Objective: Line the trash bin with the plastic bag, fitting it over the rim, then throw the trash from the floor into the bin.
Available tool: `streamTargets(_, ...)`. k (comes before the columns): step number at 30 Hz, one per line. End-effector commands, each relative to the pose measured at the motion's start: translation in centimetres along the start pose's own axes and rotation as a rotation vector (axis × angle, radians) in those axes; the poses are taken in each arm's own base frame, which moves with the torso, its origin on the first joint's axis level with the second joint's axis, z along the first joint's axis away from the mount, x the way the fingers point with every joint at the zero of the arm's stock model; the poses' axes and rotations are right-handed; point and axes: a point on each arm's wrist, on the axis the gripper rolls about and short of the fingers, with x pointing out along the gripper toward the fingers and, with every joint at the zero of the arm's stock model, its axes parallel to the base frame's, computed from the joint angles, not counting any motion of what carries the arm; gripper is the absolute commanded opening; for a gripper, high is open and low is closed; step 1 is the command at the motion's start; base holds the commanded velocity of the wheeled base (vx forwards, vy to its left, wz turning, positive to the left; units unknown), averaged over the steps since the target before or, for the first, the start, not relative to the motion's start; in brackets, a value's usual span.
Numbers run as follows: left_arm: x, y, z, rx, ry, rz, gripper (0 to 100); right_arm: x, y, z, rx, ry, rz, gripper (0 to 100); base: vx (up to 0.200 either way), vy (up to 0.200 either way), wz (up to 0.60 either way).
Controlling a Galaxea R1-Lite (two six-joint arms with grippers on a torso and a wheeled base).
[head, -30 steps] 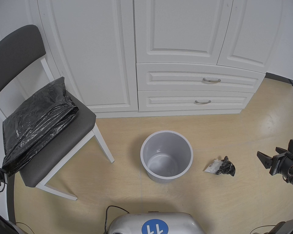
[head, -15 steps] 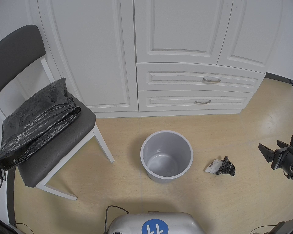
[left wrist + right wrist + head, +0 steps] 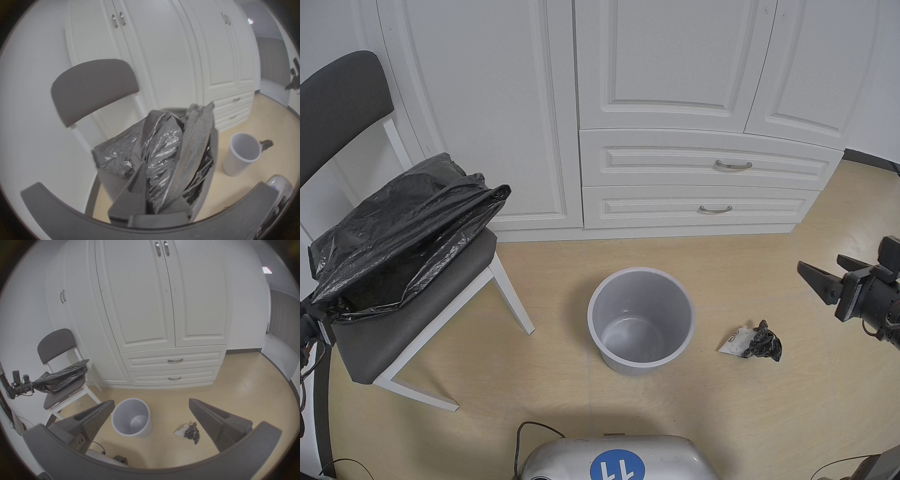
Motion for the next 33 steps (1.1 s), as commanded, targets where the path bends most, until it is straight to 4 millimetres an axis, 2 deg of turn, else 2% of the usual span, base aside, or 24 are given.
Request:
streamTargets(1,0.7,-2.6,3.5,-0.02,-0.135,-0.171,0,3.8,1.2,-2.8,-0.073,0.11,-0.016,100,0.0,0.0,0.0)
streamTargets(4,1.2,-3.2,4.3,-0.025,-0.133,-0.191,0,3.3,0.8,-4.0,-0.119,0.1,-0.029,100,0.0,0.0,0.0)
streamTargets(5,1.6,-4.1,5.3,-0.032,-0.113,-0.201,0,2.9,0.4,-4.7,-0.159,0.063,-0.027,100,0.0,0.0,0.0)
streamTargets(9,1.0,-6.0,7.4,-0.047,-0.119,-0.227,0,3.3,-0.2,-4.0,-0.154,-0.013,0.002,100,0.0,0.0,0.0)
streamTargets(11,0.4,-7.6,8.8,-0.09,-0.136,-0.293,0,2.7,-0.6,-3.7,-0.198,-0.039,0.027,100,0.0,0.0,0.0)
streamTargets(14,0.3,-8.4,9.4,-0.117,-0.135,-0.325,0,1.9,-0.9,-3.8,-0.249,-0.049,0.019,100,0.0,0.0,0.0)
streamTargets(15,0.3,-9.1,10.0,-0.144,-0.138,-0.341,0,1.5,-1.6,-3.6,-0.278,-0.064,-0.007,100,0.0,0.0,0.0)
streamTargets(17,0.3,-9.4,10.4,-0.153,-0.147,-0.35,0,1.6,-1.7,-3.3,-0.278,-0.077,-0.009,100,0.0,0.0,0.0)
streamTargets(19,-0.1,-10.4,11.6,-0.196,-0.178,-0.389,0,2.4,-1.6,-1.9,-0.273,-0.115,-0.012,100,0.0,0.0,0.0)
streamTargets(20,-0.2,-10.5,11.7,-0.201,-0.181,-0.392,0,2.4,-1.6,-1.9,-0.273,-0.113,-0.012,100,0.0,0.0,0.0)
streamTargets(22,-1.2,-11.6,13.1,-0.269,-0.22,-0.474,0,2.8,-1.5,-1.7,-0.268,-0.114,0.005,100,0.0,0.0,0.0)
streamTargets(25,-2.8,-13.2,14.2,-0.393,-0.227,-0.592,0,4.4,-1.0,-2.5,-0.222,-0.07,0.05,100,0.0,0.0,0.0)
streamTargets(26,-2.8,-13.2,14.2,-0.393,-0.227,-0.592,0,4.4,-1.0,-2.5,-0.222,-0.07,0.05,100,0.0,0.0,0.0)
streamTargets(27,-3.5,-14.0,14.9,-0.473,-0.223,-0.621,0,5.3,0.8,-2.5,-0.142,-0.073,0.13,100,0.0,0.0,0.0)
streamTargets(30,-4.1,-14.7,16.4,-0.583,-0.227,-0.631,0,5.9,3.5,-2.2,0.046,-0.076,0.223,100,0.0,0.0,0.0)
streamTargets(33,-3.8,-15.5,17.8,-0.65,-0.228,-0.615,0,6.4,5.9,-1.9,0.154,-0.059,0.275,100,0.0,0.0,0.0)
